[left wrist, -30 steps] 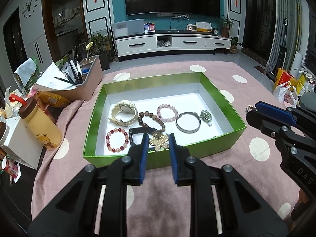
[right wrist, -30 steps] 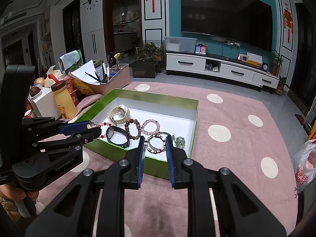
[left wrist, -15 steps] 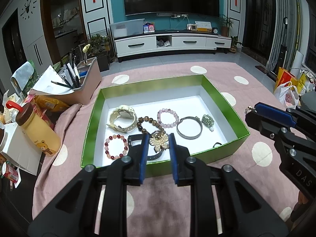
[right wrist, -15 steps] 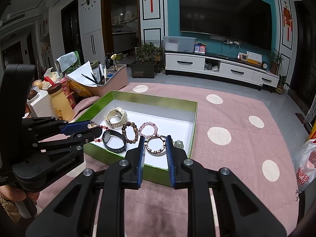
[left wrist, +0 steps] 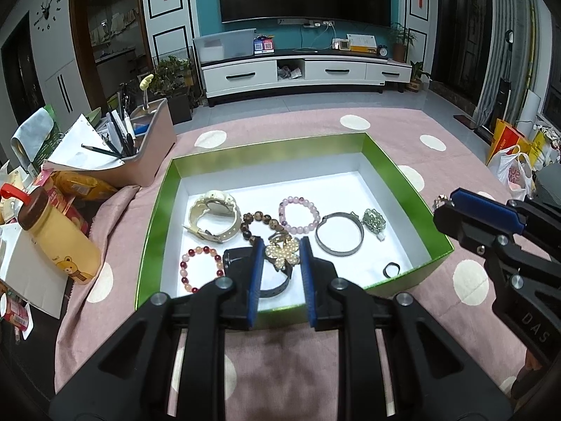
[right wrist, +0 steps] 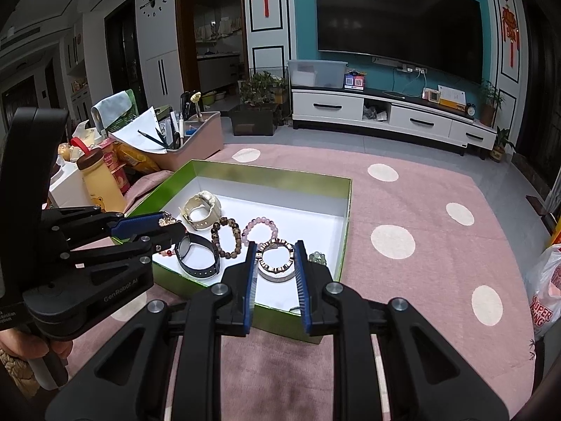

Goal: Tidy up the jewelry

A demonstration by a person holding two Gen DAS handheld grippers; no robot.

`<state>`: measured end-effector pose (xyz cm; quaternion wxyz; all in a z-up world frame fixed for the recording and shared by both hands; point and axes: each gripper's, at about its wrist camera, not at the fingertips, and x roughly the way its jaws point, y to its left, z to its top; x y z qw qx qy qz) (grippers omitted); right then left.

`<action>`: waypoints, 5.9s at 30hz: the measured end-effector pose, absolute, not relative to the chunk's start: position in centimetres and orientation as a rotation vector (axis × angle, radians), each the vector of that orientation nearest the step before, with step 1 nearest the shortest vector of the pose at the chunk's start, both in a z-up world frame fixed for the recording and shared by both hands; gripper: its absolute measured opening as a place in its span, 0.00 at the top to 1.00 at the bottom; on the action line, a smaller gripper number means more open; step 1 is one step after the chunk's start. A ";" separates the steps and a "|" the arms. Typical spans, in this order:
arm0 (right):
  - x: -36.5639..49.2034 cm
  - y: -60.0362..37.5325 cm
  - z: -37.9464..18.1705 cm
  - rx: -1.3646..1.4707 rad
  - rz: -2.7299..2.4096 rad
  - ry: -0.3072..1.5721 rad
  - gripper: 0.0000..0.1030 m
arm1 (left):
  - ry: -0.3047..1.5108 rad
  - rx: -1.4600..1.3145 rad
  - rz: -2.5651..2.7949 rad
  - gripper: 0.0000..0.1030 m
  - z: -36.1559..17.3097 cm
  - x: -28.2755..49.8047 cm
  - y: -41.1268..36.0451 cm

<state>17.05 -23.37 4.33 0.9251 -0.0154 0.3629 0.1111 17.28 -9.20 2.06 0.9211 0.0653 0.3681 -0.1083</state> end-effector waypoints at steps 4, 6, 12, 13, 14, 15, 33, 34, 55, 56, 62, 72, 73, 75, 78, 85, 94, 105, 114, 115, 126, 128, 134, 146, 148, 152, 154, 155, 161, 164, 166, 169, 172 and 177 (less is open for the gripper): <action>17.6 -23.5 4.0 -0.024 0.226 0.749 0.80 | 0.763 0.127 -0.218 0.80 1.9 18.0 -9.1; 17.9 -23.5 3.8 -0.020 0.225 0.753 0.80 | 0.770 0.122 -0.220 0.80 1.9 18.4 -9.1; 18.6 -23.3 3.1 -0.023 0.227 0.774 0.80 | 0.789 0.115 -0.218 0.80 1.5 19.5 -9.1; 18.8 -23.2 3.0 -0.024 0.228 0.776 0.80 | 0.792 0.115 -0.217 0.80 1.4 19.7 -9.1; 18.9 -23.2 2.9 -0.025 0.228 0.779 0.80 | 0.794 0.115 -0.217 0.80 1.3 19.9 -9.1; 19.1 -23.1 2.7 -0.026 0.229 0.782 0.80 | 0.796 0.115 -0.216 0.80 1.2 20.0 -9.1; 21.8 -22.4 0.9 -0.042 0.234 0.836 0.80 | 0.850 0.136 -0.208 0.80 -0.5 22.8 -9.5; 21.9 -22.4 0.8 -0.041 0.234 0.839 0.80 | 0.856 0.137 -0.209 0.80 -0.6 23.0 -9.5; 24.0 -22.6 -0.2 -0.024 0.238 0.890 0.80 | 0.919 0.155 -0.206 0.80 -2.1 25.0 -9.6; 24.1 -22.6 -0.2 -0.021 0.239 0.896 0.80 | 0.923 0.153 -0.206 0.80 -2.2 25.1 -9.5; 25.0 -22.7 -0.8 -0.005 0.242 0.928 0.80 | 0.952 0.157 -0.208 0.80 -2.7 25.7 -9.5; 26.3 -22.3 -1.5 -0.017 0.238 0.965 0.80 | 0.985 0.167 -0.201 0.80 -3.6 26.6 -9.6; 26.4 -22.2 -1.5 -0.018 0.236 0.968 0.80 | 0.987 0.168 -0.201 0.80 -3.7 26.7 -9.6; 26.7 -22.1 -1.6 -0.020 0.234 0.973 0.80 | 0.991 0.169 -0.201 0.80 -3.8 26.8 -9.7; 27.1 -22.0 -1.8 -0.026 0.228 0.985 0.80 | 0.996 0.173 -0.202 0.80 -4.0 27.0 -9.8; 28.2 -22.4 -2.0 -0.009 0.195 0.990 0.80 | 1.003 0.171 -0.204 0.80 -3.9 27.5 -10.2; 28.5 -23.0 -2.3 -0.003 0.165 1.001 0.79 | 0.999 0.178 -0.202 0.79 -3.9 27.5 -10.6; 27.9 -23.6 -1.2 0.004 0.156 0.980 0.68 | 0.975 0.174 -0.198 0.51 -3.0 27.0 -10.3; 27.1 -24.0 0.2 0.009 0.126 0.969 0.33 | 0.958 0.155 -0.171 0.25 -1.6 26.5 -9.2; 27.1 -24.1 0.4 0.010 0.124 0.972 0.29 | 0.957 0.153 -0.165 0.21 -1.4 26.5 -9.0; 25.9 -24.9 3.6 0.001 0.048 0.996 0.01 | 0.965 0.136 -0.103 0.02 1.8 25.7 -6.5; 25.6 -24.9 4.6 -0.001 0.049 1.005 0.01 | 0.953 0.134 -0.087 0.02 3.1 25.4 -6.0; 25.1 -23.8 7.1 -0.050 0.074 1.037 0.01 | 0.937 0.136 -0.060 0.02 6.8 24.8 -5.2; 24.7 -21.8 10.8 -0.108 0.109 1.019 0.01 | 0.918 0.097 -0.015 0.02 11.7 24.4 -3.8; 24.8 -21.8 10.7 -0.101 0.112 1.022 0.01 | 0.919 0.089 -0.011 0.02 11.8 24.4 -3.7; 24.9 -21.6 10.2 -0.098 0.114 1.032 0.01 | 0.921 0.090 -0.009 0.02 11.7 24.5 -3.7; 24.9 -21.5 10.0 -0.098 0.117 1.035 0.01 | 0.922 0.089 -0.010 0.02 11.6 24.6 -3.7; 24.9 -21.5 10.0 -0.100 0.121 1.036 0.01 | 0.922 0.091 -0.009 0.02 11.6 24.7 -3.7; 25.0 -21.3 9.8 -0.101 0.121 1.037 0.01 | 0.920 0.095 -0.005 0.02 11.3 24.8 -3.8; 25.1 -21.3 9.8 -0.101 0.119 1.035 0.01 | 0.920 0.096 -0.005 0.02 11.2 24.9 -3.9; 25.2 -21.3 9.8 -0.100 0.118 1.036 0.01 | 0.920 0.096 -0.004 0.02 11.2 24.9 -3.9; 25.2 -21.3 9.8 -0.102 0.119 1.035 0.01 | 0.918 0.097 -0.003 0.02 11.2 24.9 -3.9; 25.2 -21.4 9.8 -0.098 0.117 1.037 0.01 | 0.920 0.098 -0.002 0.02 11.1 25.0 -3.9; 25.3 -21.4 9.6 -0.101 0.118 1.041 0.01 | 0.921 0.099 -0.003 0.02 11.1 25.1 -3.8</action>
